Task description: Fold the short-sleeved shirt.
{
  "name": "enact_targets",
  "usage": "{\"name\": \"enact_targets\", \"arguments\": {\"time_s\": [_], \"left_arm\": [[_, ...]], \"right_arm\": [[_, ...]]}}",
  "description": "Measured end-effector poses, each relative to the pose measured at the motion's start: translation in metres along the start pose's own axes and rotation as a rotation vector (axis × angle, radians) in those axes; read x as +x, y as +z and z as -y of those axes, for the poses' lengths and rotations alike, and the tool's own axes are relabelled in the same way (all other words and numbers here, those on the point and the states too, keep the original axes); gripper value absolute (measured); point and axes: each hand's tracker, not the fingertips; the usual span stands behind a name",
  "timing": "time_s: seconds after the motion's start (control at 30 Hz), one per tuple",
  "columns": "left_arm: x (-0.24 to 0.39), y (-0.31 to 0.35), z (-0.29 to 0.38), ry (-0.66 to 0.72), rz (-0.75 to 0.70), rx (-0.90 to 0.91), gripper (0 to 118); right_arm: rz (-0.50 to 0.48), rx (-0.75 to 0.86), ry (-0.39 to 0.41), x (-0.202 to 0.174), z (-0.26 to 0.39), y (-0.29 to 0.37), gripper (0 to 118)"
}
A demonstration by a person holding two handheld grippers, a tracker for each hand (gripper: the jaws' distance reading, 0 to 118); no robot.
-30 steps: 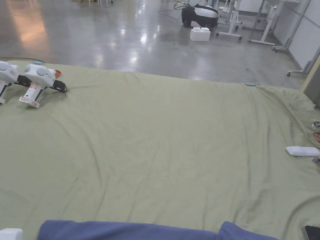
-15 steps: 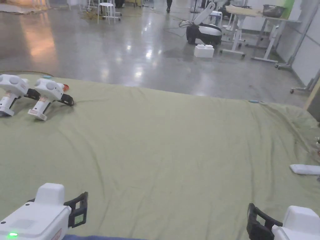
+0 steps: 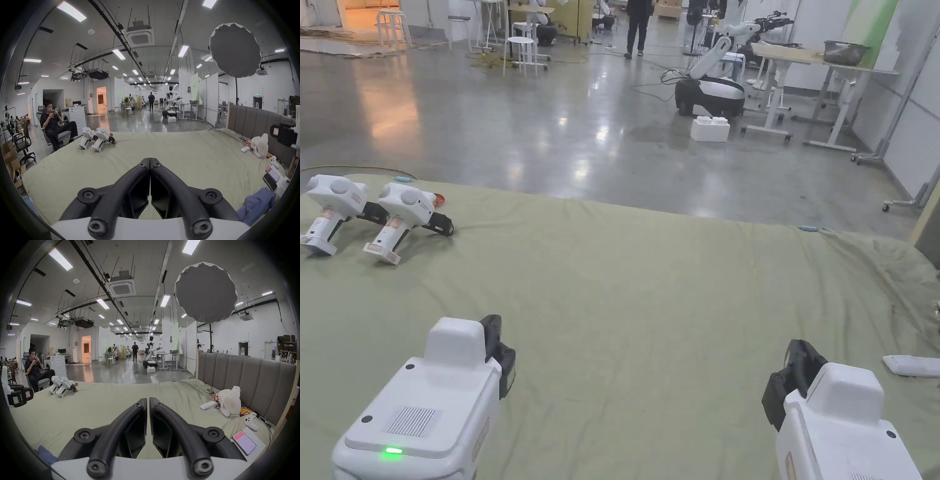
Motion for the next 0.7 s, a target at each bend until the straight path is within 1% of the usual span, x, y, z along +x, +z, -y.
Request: {"name": "enact_targets", "arguments": {"time_s": [0.07,0.17,0.3,0.4,0.53,0.63,0.7], "left_arm": [[0.002,0.005,-0.003,0.002,0.013,0.019,0],[0.002,0.011,-0.002,-0.029,0.006,0.031,0],[-0.013,0.016,-0.002,-0.003,0.003,-0.003,0],[-0.039,0.020,0.011,0.029,-0.014,-0.101,0],[-0.086,0.017,0.044,0.062,-0.008,-0.309,0],[-0.122,0.015,0.071,0.177,0.031,-0.473,0],[-0.141,0.013,0.088,0.286,0.058,-0.570,7]], "right_arm": [[-0.004,0.007,-0.004,-0.003,0.001,0.001,0],[-0.010,0.026,0.010,-0.009,0.001,0.007,0],[-0.024,0.035,0.024,-0.012,0.001,0.007,0],[-0.040,0.014,0.031,-0.015,0.005,0.002,0],[-0.063,-0.045,0.039,-0.017,0.015,-0.005,0],[-0.076,-0.095,0.042,-0.019,0.026,-0.010,0],[-0.082,-0.119,0.049,-0.020,0.032,-0.011,0]]}}
